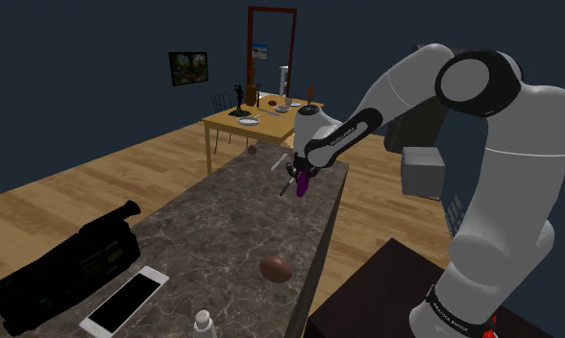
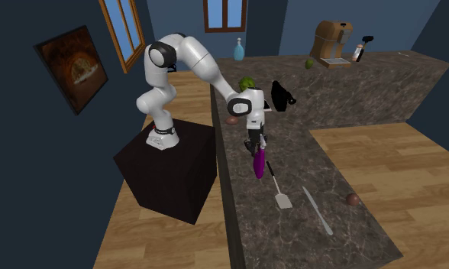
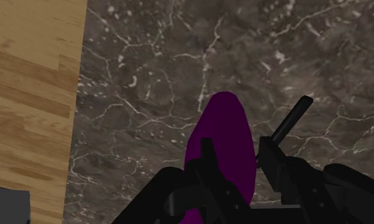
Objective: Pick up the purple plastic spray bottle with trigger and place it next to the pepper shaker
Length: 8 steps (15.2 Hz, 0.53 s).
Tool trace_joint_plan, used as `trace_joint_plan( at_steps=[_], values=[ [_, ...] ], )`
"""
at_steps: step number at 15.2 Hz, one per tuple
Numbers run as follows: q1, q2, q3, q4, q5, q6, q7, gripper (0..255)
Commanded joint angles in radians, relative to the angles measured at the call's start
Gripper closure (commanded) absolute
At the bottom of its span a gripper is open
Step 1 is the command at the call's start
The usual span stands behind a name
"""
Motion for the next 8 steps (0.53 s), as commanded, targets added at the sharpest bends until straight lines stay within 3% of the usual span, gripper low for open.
trace_joint_plan(
  at_steps=[1, 8],
  values=[
    [0.000, 0.000, 0.000, 0.000, 0.000, 0.000, 0.000, 255],
    [-0.004, -0.018, 0.006, 0.003, 0.017, -0.019, -0.017, 255]
  ],
)
